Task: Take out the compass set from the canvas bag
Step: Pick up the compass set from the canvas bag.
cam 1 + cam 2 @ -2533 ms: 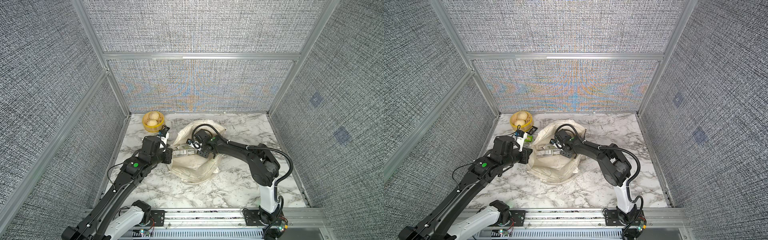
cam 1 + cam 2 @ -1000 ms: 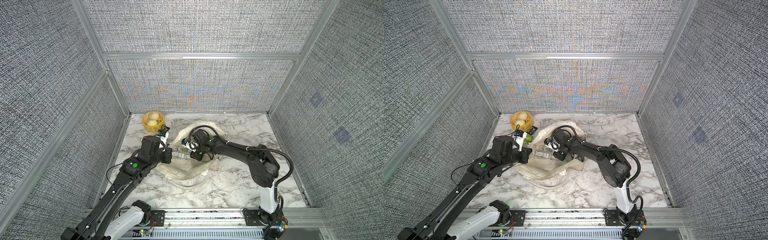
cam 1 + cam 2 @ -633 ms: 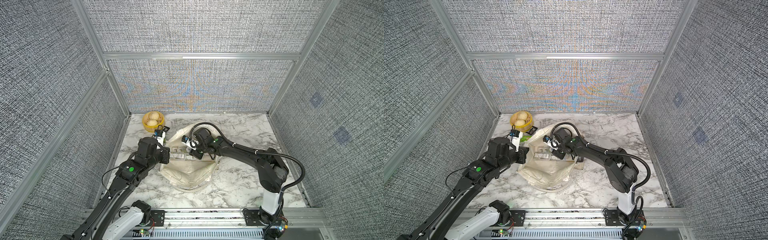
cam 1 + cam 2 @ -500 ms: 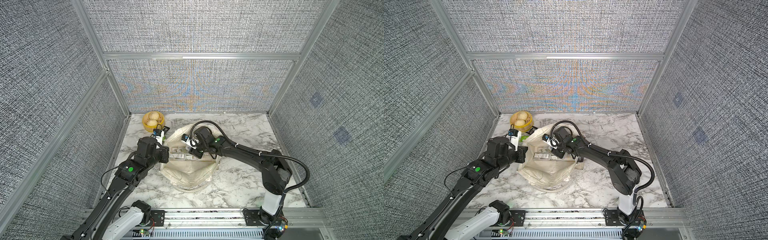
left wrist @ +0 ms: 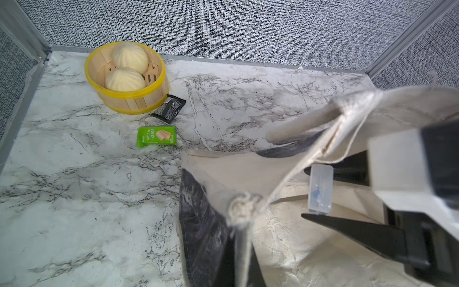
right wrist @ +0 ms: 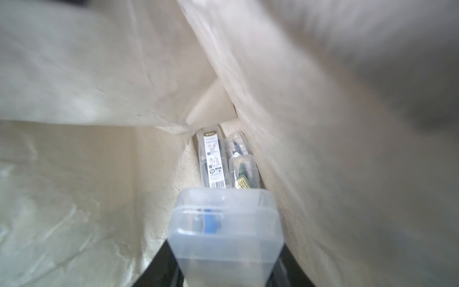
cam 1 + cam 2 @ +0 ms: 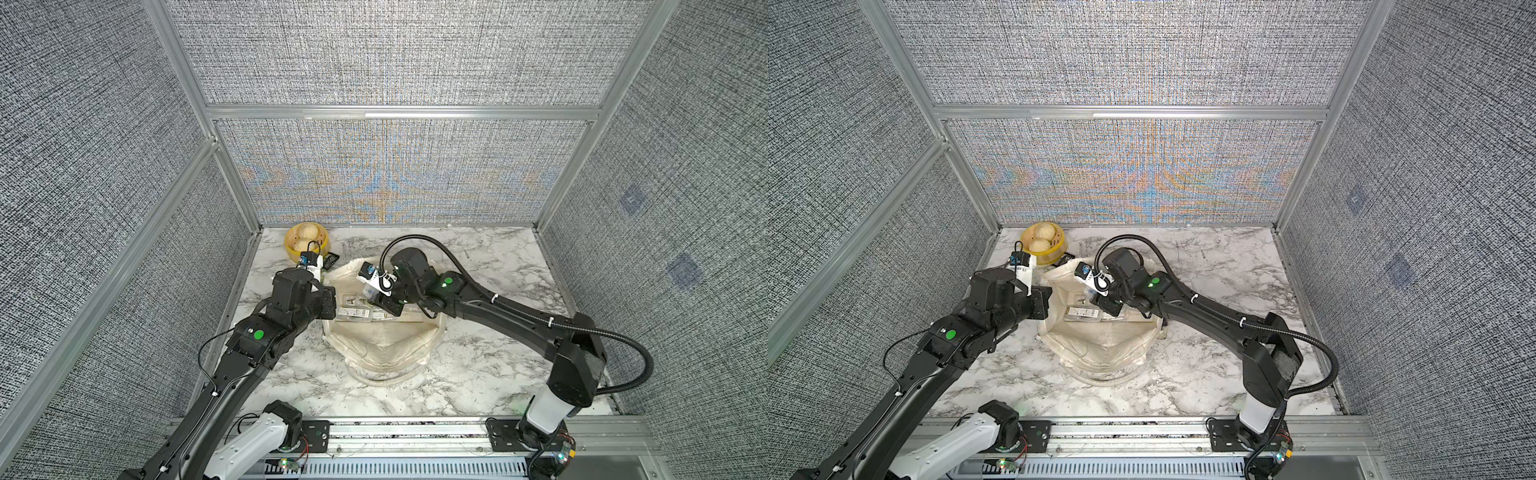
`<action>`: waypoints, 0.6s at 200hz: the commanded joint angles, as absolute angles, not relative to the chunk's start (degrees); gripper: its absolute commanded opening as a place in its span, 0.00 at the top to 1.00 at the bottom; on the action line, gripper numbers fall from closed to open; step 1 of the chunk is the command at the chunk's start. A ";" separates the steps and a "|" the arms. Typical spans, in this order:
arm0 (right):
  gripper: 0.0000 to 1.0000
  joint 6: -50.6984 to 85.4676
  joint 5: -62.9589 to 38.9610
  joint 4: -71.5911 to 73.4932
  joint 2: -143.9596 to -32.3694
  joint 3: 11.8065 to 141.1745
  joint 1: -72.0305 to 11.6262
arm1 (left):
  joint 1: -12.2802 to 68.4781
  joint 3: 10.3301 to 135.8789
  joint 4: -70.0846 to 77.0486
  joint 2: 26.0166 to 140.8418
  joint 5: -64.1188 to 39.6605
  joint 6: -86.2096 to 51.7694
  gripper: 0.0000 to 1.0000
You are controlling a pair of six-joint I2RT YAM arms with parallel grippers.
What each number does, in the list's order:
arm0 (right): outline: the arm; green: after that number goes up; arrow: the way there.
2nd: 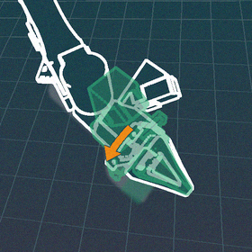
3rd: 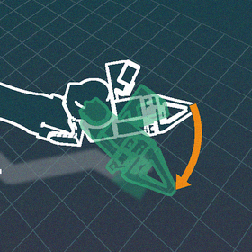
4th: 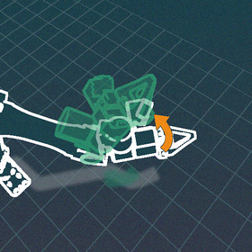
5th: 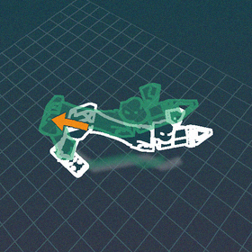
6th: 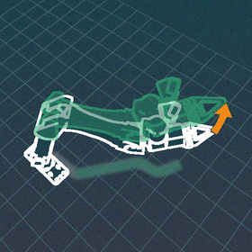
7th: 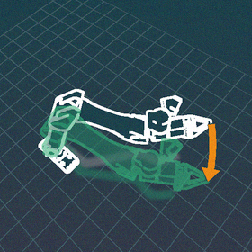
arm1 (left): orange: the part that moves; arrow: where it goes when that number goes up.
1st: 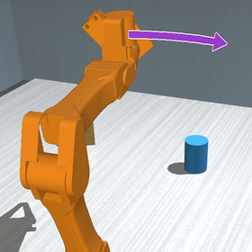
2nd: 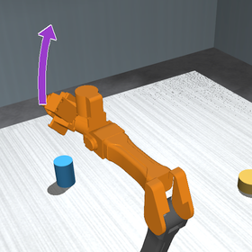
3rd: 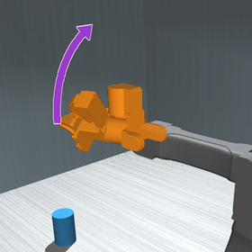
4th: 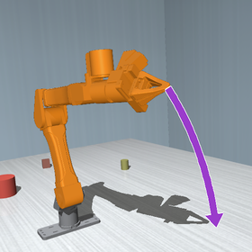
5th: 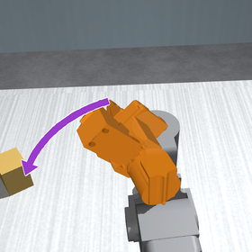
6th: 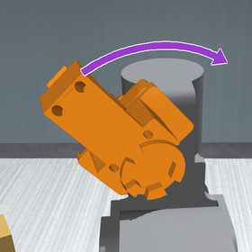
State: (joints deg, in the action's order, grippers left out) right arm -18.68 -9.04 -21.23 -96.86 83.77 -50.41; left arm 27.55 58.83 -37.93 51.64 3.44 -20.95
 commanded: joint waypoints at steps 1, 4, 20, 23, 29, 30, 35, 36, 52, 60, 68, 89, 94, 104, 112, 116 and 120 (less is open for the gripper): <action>0.57 -17.07 -12.57 -21.48 -94.65 84.64 -50.92 | 27.50 59.62 -34.69 51.90 4.30 -21.27 1.00; 0.57 -16.99 -12.77 -21.66 -94.27 84.78 -51.05 | 27.44 59.67 -34.64 51.98 4.31 -21.23 1.00; 0.57 -16.11 -13.61 -22.78 -92.24 85.95 -51.41 | 27.46 59.59 -34.24 52.37 4.78 -21.15 1.00; 0.57 -15.90 -13.71 -23.07 -91.88 86.15 -51.54 | 27.46 59.59 -34.20 52.45 4.90 -21.04 1.00; 0.57 -15.49 -13.87 -23.45 -91.21 86.69 -51.62 | 27.45 59.48 -34.11 52.62 5.16 -21.05 1.00; 0.57 -15.43 -13.88 -23.55 -91.09 86.81 -51.61 | 27.48 59.45 -34.06 52.63 5.17 -21.07 1.00; 0.57 -15.07 -13.96 -23.99 -90.43 87.33 -51.75 | 27.44 59.46 -34.07 52.79 5.39 -20.96 1.00; 0.57 -14.96 -13.97 -24.08 -90.35 87.39 -51.71 | 27.43 59.44 -34.04 52.85 5.46 -20.90 1.00; 0.58 -12.66 -13.61 -26.04 -88.73 90.10 -51.74 | 27.45 59.58 -34.50 53.67 6.35 -20.50 1.00; 0.58 -11.75 -13.03 -27.42 -88.17 91.92 -51.85 | 27.43 59.83 -34.87 54.15 6.82 -20.27 1.00; 0.59 -10.67 -11.83 -28.83 -87.60 94.03 -51.91 | 27.46 59.78 -34.89 54.48 7.03 -20.13 1.00; 0.61 -7.91 -7.24 -33.08 -86.48 100.74 -51.97 | 27.51 59.39 -34.31 54.76 7.07 -19.82 1.00; 0.61 -7.49 -5.89 -34.14 -86.22 102.48 -52.01 | 27.49 59.34 -34.15 54.87 7.12 -19.69 1.00; 0.62 -6.88 -3.39 -36.23 -85.69 105.39 -52.02 | 27.48 59.26 -34.03 55.10 7.21 -19.60 1.00; 0.62 -6.65 -1.03 -37.61 -85.13 107.48 -51.94 | 27.46 59.36 -34.04 55.30 7.33 -19.37 1.00; 0.62 -6.75 0.27 -38.37 -84.86 108.42 -51.90 | 27.42 59.40 -34.06 55.44 7.42 -19.28 1.00; 0.62 -6.74 1.65 -39.13 -84.61 109.31 -51.81 | 27.47 59.44 -34.08 55.55 7.51 -19.23 1.00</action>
State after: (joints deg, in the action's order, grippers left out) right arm -9.10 -6.96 -32.99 -85.91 104.75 -51.88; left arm 27.55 59.22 -36.21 55.11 6.11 -20.75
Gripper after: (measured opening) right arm 0.428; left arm 0.049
